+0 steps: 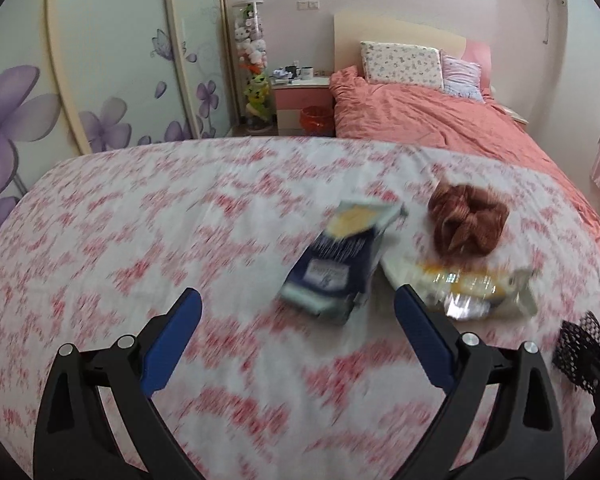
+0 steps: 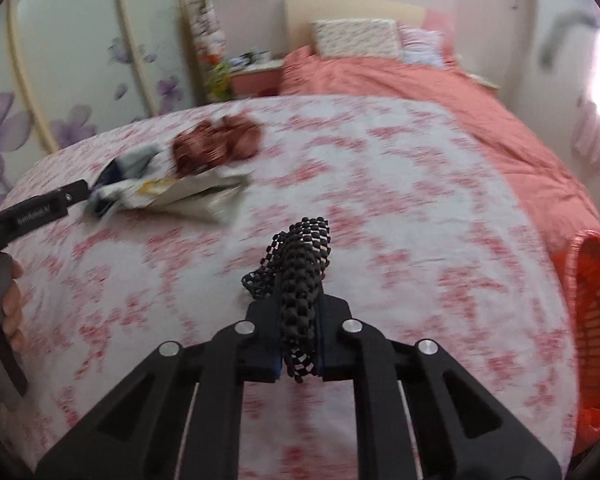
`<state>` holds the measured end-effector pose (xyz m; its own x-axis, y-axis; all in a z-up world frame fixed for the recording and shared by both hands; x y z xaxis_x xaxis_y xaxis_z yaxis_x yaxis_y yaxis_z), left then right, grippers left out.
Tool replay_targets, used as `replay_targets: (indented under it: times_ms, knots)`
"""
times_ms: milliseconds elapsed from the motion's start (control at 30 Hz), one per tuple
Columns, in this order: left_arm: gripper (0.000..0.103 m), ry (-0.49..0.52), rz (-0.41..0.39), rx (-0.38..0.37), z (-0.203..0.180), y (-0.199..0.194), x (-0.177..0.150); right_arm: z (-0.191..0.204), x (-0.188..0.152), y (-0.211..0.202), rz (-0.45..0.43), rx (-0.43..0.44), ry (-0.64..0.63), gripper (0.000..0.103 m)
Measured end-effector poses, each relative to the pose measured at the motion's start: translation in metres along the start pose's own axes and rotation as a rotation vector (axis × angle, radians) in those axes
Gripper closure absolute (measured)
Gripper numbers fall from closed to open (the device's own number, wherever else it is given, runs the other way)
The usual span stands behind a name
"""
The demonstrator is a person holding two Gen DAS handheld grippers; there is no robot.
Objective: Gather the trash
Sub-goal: 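Grasp the black mesh pad with the right tool while the left tool grasps the navy snack bag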
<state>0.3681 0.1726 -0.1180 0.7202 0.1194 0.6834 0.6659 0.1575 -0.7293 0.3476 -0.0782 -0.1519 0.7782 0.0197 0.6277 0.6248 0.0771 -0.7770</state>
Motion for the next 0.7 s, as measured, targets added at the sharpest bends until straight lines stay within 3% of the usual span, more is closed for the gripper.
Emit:
replay_targets:
  times_ms: [233, 400, 633, 700]
  knots:
    - [0.007, 0.075, 0.036, 0.026, -0.019, 0.030, 0.021, -0.031, 0.002, 0.004, 0.012, -0.043, 0.061, 0.091]
    - [0.014, 0.094, 0.084, 0.032, -0.017, 0.049, 0.019, -0.034, -0.002, 0.009, 0.020, -0.050, 0.057, 0.090]
    - [0.033, 0.039, 0.153, 0.000, -0.010, 0.068, 0.014, -0.034, -0.002, 0.014, 0.033, -0.047, 0.073, 0.079]
    - [0.046, 0.016, 0.155, -0.018, -0.009, 0.067, 0.014, -0.036, -0.002, 0.014, 0.035, -0.045, 0.076, 0.078]
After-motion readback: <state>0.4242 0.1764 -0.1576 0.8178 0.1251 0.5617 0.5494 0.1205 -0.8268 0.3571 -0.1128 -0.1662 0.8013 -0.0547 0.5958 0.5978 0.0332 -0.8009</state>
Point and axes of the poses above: each gripper's, at about its wrist camera, not at the fingertips, and y roughly the way its jaws point, z to its left, x to its top, the point moved 8 cm from there along y, roughly the way its jaws point, and after that the axes turned 3 degrees about z, right-handed, at the moved point
